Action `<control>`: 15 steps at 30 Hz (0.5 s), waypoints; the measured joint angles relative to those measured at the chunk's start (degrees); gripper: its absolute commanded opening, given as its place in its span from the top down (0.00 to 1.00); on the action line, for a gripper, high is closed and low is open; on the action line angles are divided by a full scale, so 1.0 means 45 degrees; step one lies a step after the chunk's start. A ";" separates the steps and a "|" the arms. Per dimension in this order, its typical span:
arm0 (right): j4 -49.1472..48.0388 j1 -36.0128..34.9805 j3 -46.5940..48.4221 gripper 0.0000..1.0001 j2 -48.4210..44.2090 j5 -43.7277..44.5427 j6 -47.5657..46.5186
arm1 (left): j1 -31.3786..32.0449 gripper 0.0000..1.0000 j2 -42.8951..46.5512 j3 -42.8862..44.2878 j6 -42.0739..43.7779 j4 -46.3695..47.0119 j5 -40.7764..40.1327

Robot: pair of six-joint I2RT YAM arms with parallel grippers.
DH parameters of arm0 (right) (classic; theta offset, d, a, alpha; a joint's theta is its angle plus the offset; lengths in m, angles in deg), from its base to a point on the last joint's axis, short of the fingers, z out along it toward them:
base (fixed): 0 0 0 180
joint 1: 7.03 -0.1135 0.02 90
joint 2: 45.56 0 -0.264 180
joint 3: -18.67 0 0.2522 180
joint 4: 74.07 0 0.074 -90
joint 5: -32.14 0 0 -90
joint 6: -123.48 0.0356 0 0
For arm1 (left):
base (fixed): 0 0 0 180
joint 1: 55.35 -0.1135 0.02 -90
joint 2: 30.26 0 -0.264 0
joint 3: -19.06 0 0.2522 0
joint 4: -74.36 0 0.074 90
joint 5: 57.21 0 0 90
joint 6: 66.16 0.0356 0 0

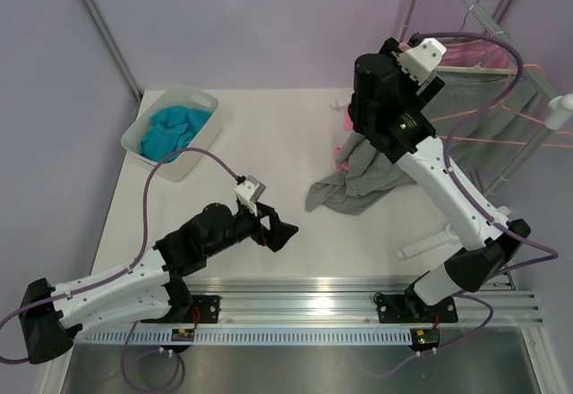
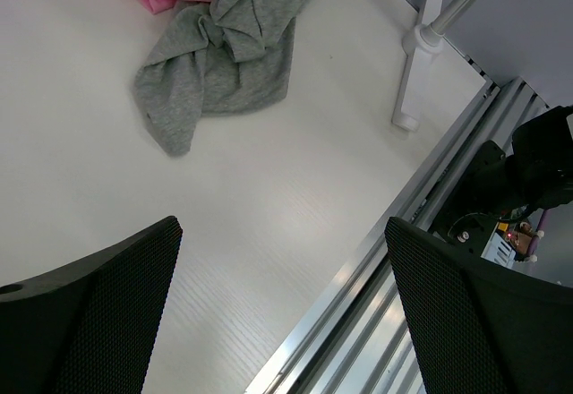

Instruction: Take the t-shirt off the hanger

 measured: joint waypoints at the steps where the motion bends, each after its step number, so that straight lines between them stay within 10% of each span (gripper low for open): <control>1: 0.0049 0.0024 0.0000 0.13 0.0136 -0.0010 0.0068 | 0.0000 0.01 0.0083 -0.0044 0.0005 -0.0019 -0.0010; 15: 0.1943 0.0034 0.0087 0.51 0.0646 0.0355 0.1559 | 0.0000 0.01 0.0656 -0.0219 0.0019 -0.0155 -0.0151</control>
